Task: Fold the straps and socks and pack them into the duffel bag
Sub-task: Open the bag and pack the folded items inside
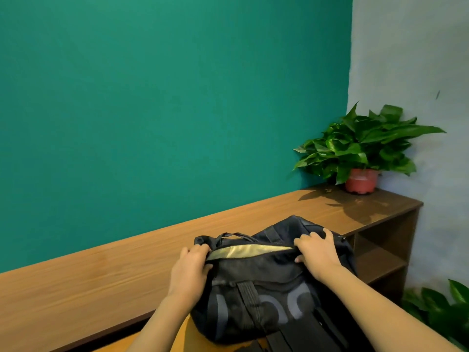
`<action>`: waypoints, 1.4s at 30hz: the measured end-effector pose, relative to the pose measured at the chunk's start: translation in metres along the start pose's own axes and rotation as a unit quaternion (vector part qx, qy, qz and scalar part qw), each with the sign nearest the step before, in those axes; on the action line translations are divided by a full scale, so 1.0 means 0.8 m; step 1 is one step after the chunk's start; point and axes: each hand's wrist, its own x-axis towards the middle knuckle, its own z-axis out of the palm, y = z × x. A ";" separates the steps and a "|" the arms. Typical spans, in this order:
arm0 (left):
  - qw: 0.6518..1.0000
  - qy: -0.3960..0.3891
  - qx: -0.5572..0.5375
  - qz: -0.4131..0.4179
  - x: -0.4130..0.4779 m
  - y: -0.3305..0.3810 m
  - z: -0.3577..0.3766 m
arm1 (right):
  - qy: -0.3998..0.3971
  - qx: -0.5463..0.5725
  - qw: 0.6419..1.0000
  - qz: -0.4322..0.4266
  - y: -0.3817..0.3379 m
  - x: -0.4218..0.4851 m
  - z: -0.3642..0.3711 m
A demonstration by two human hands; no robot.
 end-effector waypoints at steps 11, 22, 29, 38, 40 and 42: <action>0.979 0.204 -0.018 0.010 0.001 -0.031 -0.158 | 0.256 0.116 0.959 -0.035 -0.082 0.022 -0.098; 0.948 0.271 0.084 -0.144 -0.258 -0.150 -0.392 | 0.245 0.226 0.913 -0.234 -0.368 -0.080 -0.206; 0.920 0.268 0.092 -0.271 -0.498 -0.209 -0.414 | 0.170 0.249 0.891 -0.341 -0.522 -0.231 -0.189; 0.910 0.240 -0.050 -0.336 -0.726 -0.140 -0.343 | 0.082 0.226 0.879 -0.411 -0.561 -0.388 -0.113; 0.909 0.215 -0.072 -0.351 -0.762 -0.119 -0.341 | 0.090 0.224 0.881 -0.408 -0.552 -0.408 -0.109; 0.910 0.175 -0.084 -0.366 -0.789 -0.102 -0.351 | 0.125 0.224 0.876 -0.408 -0.540 -0.428 -0.105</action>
